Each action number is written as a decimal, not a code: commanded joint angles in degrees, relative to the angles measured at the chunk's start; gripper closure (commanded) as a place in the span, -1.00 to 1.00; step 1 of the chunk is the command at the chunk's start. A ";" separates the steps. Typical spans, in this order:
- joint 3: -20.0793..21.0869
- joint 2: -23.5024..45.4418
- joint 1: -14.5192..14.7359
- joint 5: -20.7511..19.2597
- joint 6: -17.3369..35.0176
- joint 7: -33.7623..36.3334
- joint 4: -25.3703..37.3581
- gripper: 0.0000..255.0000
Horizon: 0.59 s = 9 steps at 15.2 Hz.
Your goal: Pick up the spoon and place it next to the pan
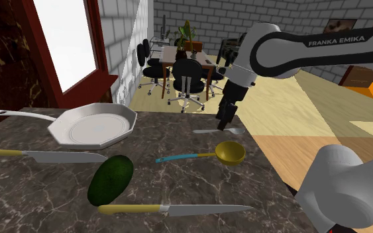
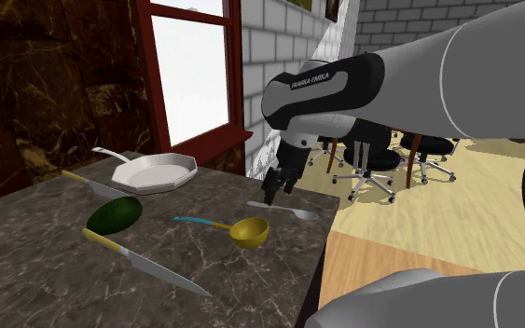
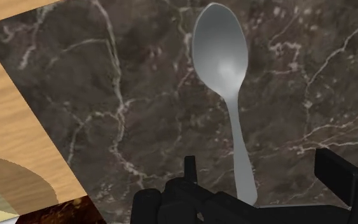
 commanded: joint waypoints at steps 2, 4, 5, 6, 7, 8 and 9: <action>0.02 0.73 0.29 0.33 2.61 -0.47 -1.82 -1.00; 0.11 1.19 0.45 0.54 3.99 -0.55 -2.72 -1.00; 0.11 1.18 0.45 0.54 3.98 -0.55 -2.73 -1.00; 0.11 1.19 0.45 0.54 3.99 -0.55 -2.72 -1.00; 0.11 1.19 0.45 0.54 3.99 -0.55 -2.72 -1.00; 0.11 1.19 0.45 0.54 3.99 -0.55 -2.72 -1.00; 0.11 1.19 0.45 0.54 3.99 -0.55 -2.72 -1.00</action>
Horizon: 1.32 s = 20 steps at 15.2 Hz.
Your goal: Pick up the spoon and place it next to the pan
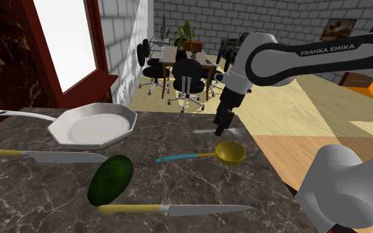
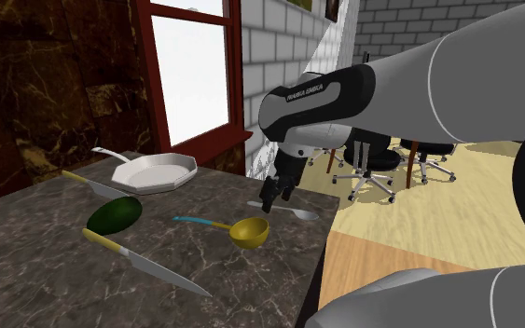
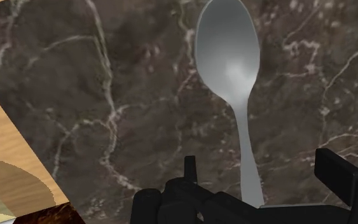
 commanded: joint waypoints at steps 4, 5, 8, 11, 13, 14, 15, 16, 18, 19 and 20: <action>0.00 0.01 0.00 0.00 0.03 0.00 -0.01 1.00; 0.00 0.01 0.00 0.00 0.03 0.00 -0.01 1.00; 0.00 0.01 0.00 0.00 0.03 0.00 -0.01 1.00; 0.00 0.01 0.00 0.00 0.03 0.00 -0.01 1.00; 0.06 -0.18 -0.02 -0.05 -0.79 0.18 0.63 1.00; 0.11 -0.35 -0.04 -0.11 -1.61 0.35 1.29 1.00; 0.15 -0.48 -0.04 -0.16 -2.41 0.52 1.98 1.00; 0.20 -0.62 -0.05 -0.20 -3.21 0.69 2.66 1.00; 0.28 -0.83 -0.06 -0.28 -4.79 1.02 4.05 1.00; 0.32 -0.92 -0.06 -0.32 -5.57 1.18 4.76 1.00; 0.36 -0.99 -0.06 -0.36 -6.35 1.34 5.48 1.00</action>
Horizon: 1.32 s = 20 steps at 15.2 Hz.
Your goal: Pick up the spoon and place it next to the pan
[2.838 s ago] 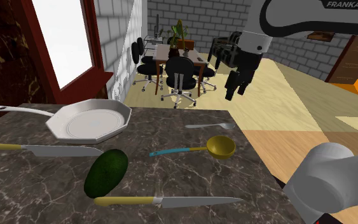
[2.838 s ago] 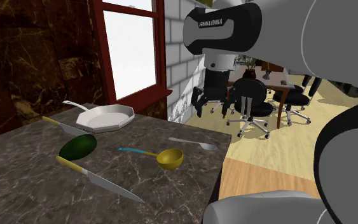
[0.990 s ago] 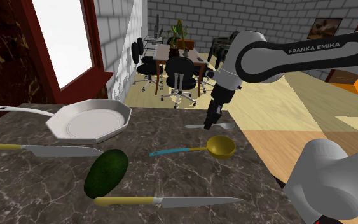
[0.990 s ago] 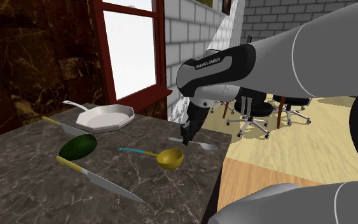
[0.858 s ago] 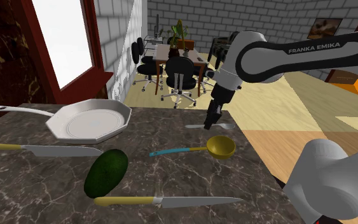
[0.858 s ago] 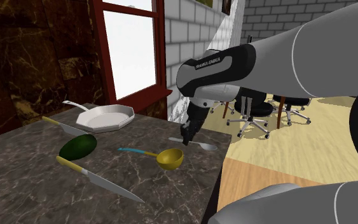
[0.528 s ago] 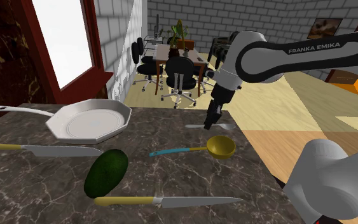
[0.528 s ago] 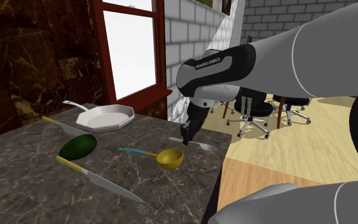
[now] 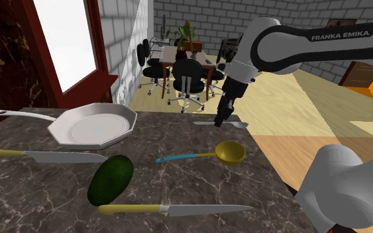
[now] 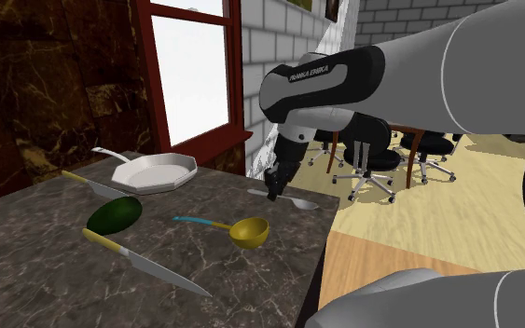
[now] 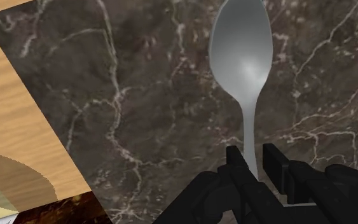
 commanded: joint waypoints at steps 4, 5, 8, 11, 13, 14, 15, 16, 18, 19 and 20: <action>0.02 -0.04 -0.02 -0.21 -3.84 0.61 3.81 1.00; 0.05 -0.04 0.00 -0.23 -4.59 0.76 4.57 1.00; 0.12 0.04 0.05 -0.28 -6.81 1.19 6.92 1.00; 0.18 0.24 0.12 -0.32 -9.00 1.61 9.34 1.00; 0.22 0.44 0.17 -0.33 -10.44 1.88 11.01 1.00; 0.23 0.55 0.20 -0.33 -11.15 2.01 11.85 1.00; 0.24 0.68 0.23 -0.34 -11.86 2.15 12.70 1.00; 0.25 0.82 0.26 -0.34 -12.57 2.28 13.56 1.00; 0.27 1.04 0.31 -0.34 -13.68 2.48 14.92 1.00; 1.48 1.25 0.78 0.29 -13.21 3.80 14.89 1.00; 2.68 1.52 1.25 0.92 -12.73 5.11 14.91 1.00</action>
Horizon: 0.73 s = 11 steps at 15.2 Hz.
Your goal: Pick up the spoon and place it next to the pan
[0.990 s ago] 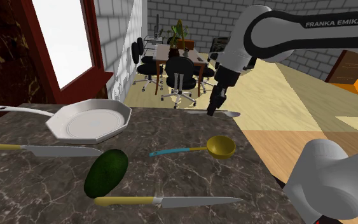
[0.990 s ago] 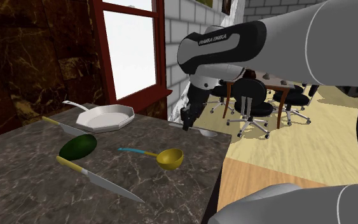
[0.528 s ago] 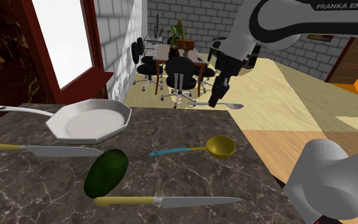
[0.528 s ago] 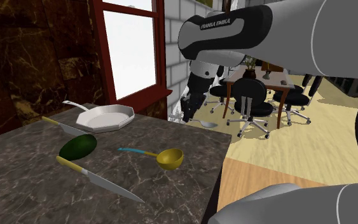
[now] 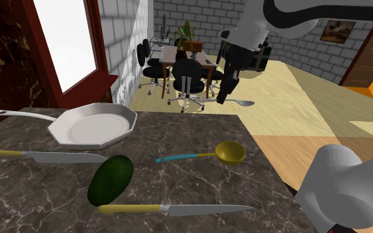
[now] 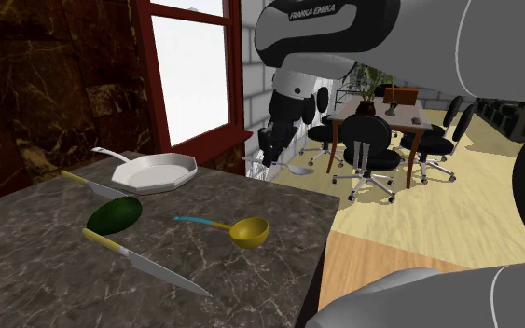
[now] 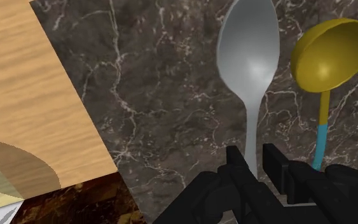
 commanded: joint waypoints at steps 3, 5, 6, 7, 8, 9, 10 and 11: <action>4.60 1.34 1.80 2.29 1.71 5.06 0.59 1.00; 6.95 2.47 2.72 3.35 2.75 7.64 1.22 1.00; 8.11 3.13 3.16 3.84 3.28 8.92 1.64 1.00; 9.28 3.86 3.58 4.30 3.80 10.21 2.12 1.00; 10.43 4.64 3.99 4.72 4.33 11.49 2.66 1.00; 11.59 5.48 4.37 5.11 4.85 12.76 3.27 1.00; 12.74 6.38 4.74 5.45 5.37 14.04 3.95 1.00; 13.88 7.34 5.09 5.75 5.88 15.32 4.69 1.00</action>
